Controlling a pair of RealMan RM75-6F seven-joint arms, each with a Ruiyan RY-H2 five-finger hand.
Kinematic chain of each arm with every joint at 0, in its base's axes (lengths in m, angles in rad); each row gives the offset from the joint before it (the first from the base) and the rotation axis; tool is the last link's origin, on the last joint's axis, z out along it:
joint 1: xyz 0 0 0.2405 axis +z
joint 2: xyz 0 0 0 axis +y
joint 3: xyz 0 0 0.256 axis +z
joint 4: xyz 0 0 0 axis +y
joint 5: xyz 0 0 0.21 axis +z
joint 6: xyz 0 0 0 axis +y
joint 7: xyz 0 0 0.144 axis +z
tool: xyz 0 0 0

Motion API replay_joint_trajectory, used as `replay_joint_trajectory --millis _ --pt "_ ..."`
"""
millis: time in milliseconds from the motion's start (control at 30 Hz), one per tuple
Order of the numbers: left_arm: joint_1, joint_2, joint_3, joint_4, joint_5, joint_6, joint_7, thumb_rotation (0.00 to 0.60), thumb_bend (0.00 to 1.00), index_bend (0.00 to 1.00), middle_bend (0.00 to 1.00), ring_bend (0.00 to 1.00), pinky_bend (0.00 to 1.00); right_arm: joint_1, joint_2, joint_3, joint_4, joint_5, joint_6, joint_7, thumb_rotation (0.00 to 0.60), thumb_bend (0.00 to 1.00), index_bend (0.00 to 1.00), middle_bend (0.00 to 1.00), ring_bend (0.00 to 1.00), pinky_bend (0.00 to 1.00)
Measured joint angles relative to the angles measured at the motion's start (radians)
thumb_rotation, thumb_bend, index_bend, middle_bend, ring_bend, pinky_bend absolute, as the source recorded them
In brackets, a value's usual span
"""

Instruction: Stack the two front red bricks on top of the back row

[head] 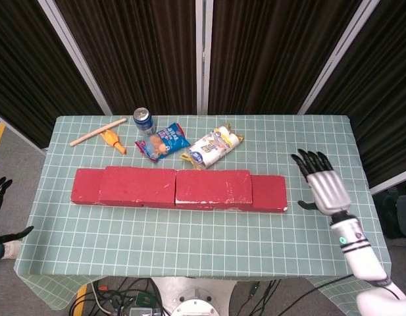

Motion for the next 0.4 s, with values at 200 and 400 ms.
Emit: replay_joint_trajectory --millis 200,400 --pt "0.02 -0.002 0.02 -0.004 0.038 0.03 0.056 0.6 0.0 0.05 0.0 0.0 0.0 -0.194 -0.006 -0.064 0.079 -0.068 0.155 0.042 0.6 0.0 0.0 0.0 0.0 0.0" --pt "0.043 -0.018 0.028 -0.017 0.055 0.076 0.116 0.6 0.0 0.05 0.0 0.0 0.0 -0.319 -0.059 -0.09 0.168 -0.13 0.248 0.109 0.6 0.0 0.0 0.0 0.0 0.0"
